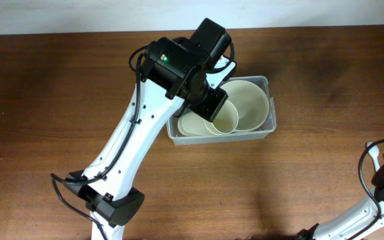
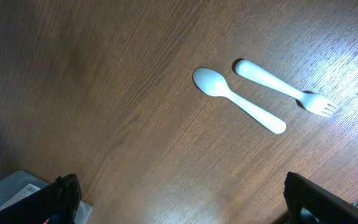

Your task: Pack container

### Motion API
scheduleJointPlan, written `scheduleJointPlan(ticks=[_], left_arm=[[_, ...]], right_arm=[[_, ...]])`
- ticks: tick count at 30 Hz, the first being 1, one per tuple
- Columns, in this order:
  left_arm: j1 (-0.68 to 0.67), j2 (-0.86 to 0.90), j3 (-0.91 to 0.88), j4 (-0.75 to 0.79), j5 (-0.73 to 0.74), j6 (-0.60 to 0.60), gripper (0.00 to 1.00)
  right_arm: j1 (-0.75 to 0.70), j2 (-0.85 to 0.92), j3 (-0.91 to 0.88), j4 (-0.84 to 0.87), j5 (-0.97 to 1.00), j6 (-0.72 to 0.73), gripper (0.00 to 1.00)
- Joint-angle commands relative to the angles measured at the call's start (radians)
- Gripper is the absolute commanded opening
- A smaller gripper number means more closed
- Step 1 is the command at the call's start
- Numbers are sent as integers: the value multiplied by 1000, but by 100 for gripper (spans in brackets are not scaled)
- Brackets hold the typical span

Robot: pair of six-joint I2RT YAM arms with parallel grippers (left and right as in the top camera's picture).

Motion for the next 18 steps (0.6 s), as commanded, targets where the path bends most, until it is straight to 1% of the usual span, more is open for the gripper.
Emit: scheduleJointPlan(ticks=[1, 3, 7, 18], left_arm=[[-1, -4, -38, -1, -110, 15, 55], [-1, 3, -62, -1, -135, 15, 55], [-1, 31, -96, -1, -134, 15, 55], [-49, 61, -98, 66, -124, 15, 54]], right_arm=[[3, -2, -3, 3, -5, 8, 99], [3, -2, -3, 3, -5, 8, 99], [3, -2, -3, 3, -5, 8, 99], [3, -2, -3, 3, -5, 8, 99]])
